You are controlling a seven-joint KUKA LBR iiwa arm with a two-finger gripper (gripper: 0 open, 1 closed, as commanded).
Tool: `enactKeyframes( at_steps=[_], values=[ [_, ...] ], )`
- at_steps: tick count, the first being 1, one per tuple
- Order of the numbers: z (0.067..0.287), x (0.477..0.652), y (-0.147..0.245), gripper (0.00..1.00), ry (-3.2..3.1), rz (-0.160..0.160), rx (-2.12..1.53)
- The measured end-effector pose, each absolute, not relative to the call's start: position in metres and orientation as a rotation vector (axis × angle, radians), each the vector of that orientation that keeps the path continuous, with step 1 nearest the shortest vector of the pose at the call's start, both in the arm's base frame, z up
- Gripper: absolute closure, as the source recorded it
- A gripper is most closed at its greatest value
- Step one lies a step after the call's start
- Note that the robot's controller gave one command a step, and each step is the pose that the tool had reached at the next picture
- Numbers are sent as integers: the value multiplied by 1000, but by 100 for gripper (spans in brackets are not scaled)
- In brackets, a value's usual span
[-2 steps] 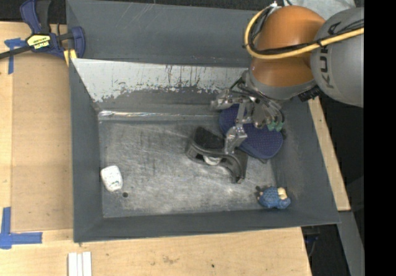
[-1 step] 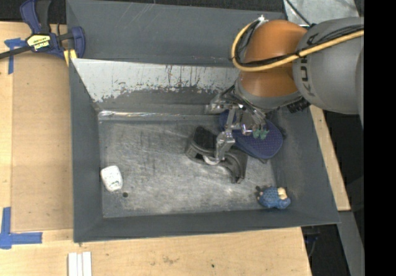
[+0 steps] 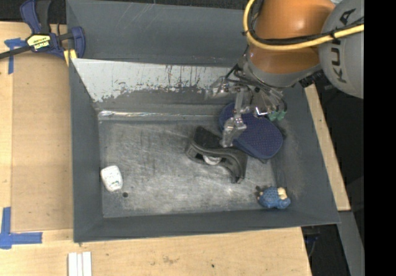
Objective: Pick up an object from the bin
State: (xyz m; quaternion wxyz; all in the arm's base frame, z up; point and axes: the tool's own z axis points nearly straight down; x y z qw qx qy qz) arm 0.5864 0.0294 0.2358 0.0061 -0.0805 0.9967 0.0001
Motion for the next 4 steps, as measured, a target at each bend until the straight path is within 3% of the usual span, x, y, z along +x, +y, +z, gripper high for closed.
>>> enactKeyframes(
  at_steps=[1,2,3,4],
  values=[
    [156,575,3,0,3136,-1,241],
    [86,588,15,0,3131,1,175],
    [86,588,15,100,3133,-1,174],
    [241,582,-74,100,3134,-6,-146]
  ],
)
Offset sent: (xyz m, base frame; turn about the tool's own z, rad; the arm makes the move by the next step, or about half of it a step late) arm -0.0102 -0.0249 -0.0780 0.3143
